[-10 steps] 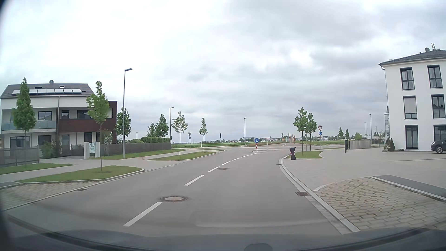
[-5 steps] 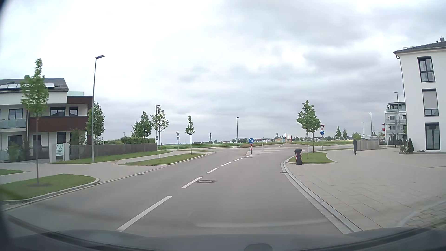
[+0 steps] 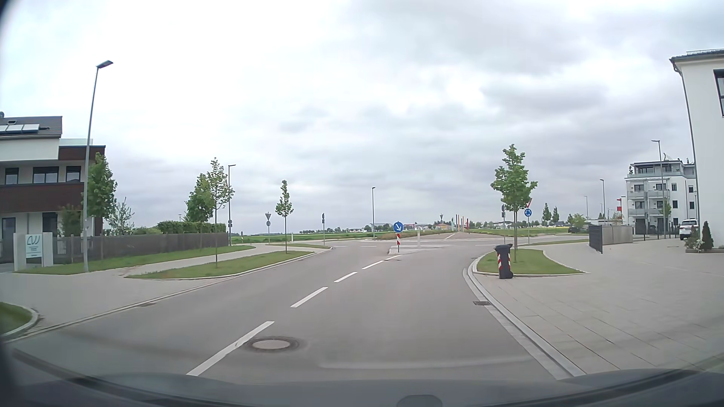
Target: Follow the waypoints while adhering to traffic rules and regulations
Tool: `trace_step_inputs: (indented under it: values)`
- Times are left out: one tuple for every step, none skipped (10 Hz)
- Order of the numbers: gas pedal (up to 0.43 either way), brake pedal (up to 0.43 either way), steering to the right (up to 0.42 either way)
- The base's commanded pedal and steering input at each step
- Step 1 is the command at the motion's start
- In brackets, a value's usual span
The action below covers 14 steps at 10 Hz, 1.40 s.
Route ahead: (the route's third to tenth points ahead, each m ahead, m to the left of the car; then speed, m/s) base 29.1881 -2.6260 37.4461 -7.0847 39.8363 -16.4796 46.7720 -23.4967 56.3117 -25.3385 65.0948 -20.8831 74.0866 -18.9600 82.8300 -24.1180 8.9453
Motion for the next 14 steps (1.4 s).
trace_step_inputs:
  values:
    - [0.000, 0.000, 0.027]
    - [0.000, 0.000, 0.026]
    - [0.000, 0.000, 0.020]
    - [0.000, 0.000, 0.012]
    - [0.000, 0.000, 0.011]
    - [0.000, 0.000, 0.012]
    - [0.000, 0.000, 0.018]
    - [0.020, 0.000, 0.022]
    - [0.020, 0.000, 0.022]
    - [0.028, 0.000, 0.024]
    - [0.039, 0.000, 0.030]
    - [0.039, 0.000, 0.038]
    - [0.039, 0.000, 0.045]
    - [0.039, 0.000, 0.052]
